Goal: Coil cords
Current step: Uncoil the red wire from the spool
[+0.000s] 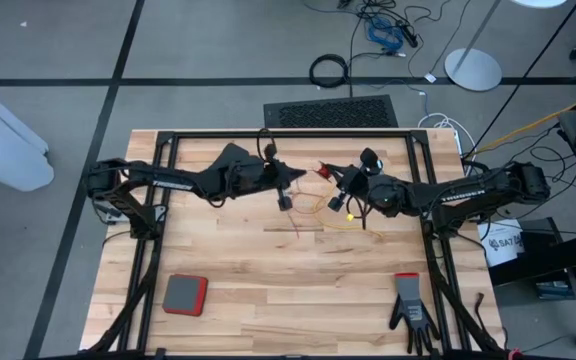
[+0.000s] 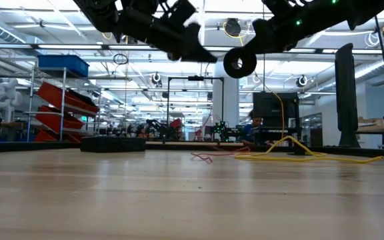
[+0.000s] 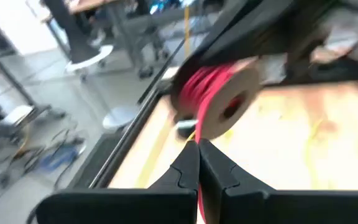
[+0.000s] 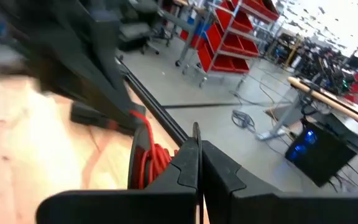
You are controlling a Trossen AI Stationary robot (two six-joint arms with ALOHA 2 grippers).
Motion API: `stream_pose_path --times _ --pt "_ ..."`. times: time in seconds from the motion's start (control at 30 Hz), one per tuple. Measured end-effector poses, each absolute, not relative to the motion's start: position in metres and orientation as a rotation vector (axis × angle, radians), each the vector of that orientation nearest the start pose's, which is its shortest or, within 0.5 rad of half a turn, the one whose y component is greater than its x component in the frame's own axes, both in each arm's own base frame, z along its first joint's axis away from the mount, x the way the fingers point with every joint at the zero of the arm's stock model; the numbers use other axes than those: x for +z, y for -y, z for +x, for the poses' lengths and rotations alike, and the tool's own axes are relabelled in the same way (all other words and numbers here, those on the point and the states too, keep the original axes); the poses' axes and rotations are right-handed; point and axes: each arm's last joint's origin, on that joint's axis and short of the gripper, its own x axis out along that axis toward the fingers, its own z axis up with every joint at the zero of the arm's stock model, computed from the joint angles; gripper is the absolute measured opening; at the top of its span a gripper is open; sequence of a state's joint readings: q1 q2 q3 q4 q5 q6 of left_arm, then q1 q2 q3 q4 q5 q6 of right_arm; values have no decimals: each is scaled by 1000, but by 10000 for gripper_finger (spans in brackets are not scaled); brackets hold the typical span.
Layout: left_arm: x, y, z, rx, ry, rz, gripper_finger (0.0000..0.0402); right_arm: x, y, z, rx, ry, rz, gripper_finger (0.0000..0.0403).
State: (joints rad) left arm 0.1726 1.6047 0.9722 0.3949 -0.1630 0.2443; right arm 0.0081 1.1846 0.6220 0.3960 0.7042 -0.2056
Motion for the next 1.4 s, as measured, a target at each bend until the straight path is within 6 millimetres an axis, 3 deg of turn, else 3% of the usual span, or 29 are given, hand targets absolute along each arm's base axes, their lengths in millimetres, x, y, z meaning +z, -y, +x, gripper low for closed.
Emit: stream_pose_path --times 0.33,0.5,0.77,0.93,1.4 --pt "233 -73 353 299 -336 204 0 260 12 250 -595 -155 -232 0" --pt "210 -74 359 297 -405 163 0 276 10 251 -553 -20 -202 0" --pt "200 -57 374 172 -308 121 0 285 14 249 -609 59 -220 0" --pt "211 -45 378 129 -210 126 0 284 23 249 -668 40 -227 0" --pt "233 -11 385 -29 -176 211 0 273 36 250 -709 -59 -248 0"
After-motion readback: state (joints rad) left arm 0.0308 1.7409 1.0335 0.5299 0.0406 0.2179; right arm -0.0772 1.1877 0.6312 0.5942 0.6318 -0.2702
